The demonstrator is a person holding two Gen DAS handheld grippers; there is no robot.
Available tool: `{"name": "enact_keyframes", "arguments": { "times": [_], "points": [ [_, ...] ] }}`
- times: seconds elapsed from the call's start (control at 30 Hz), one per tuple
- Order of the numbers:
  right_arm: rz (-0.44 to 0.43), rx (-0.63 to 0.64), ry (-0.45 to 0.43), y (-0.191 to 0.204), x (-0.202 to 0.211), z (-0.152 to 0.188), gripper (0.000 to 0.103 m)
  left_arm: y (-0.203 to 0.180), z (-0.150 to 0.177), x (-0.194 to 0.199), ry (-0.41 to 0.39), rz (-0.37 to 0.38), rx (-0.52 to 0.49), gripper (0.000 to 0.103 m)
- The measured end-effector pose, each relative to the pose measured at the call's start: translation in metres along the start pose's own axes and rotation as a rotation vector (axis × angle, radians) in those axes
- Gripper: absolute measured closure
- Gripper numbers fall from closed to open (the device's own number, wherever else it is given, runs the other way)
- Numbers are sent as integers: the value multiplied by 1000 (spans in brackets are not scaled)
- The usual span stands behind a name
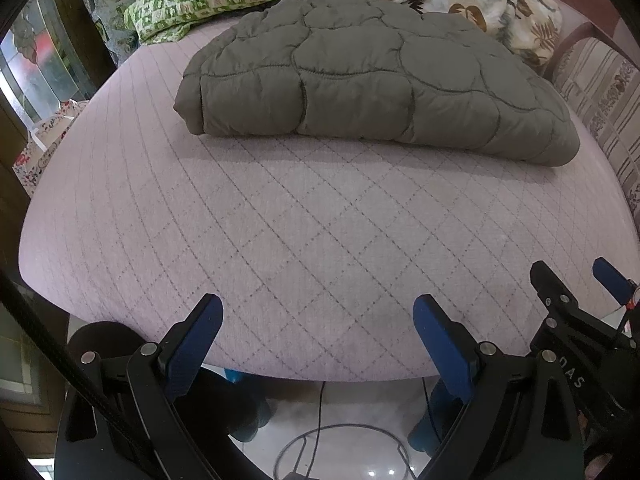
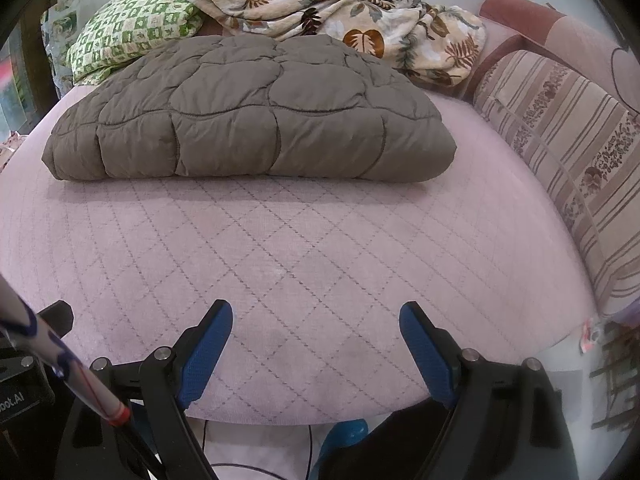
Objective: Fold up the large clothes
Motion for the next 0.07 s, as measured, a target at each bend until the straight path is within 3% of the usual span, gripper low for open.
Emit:
{"name": "enact_keyframes", "arguments": {
  "times": [0.07],
  "points": [
    [-4,0,5,0,-1,1,14,0,0,-1,4,0,-4,8]
  ]
}}
Point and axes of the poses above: each gripper's, at about its wrist camera, not at the fingertips, and x roughly against the way its jaws point, y to its left, z to its underside, the point moved 4 cm from there along -x, roughly the way its jaws point, and after that the axes turned 1 degree about x, right-handed, at the moved point
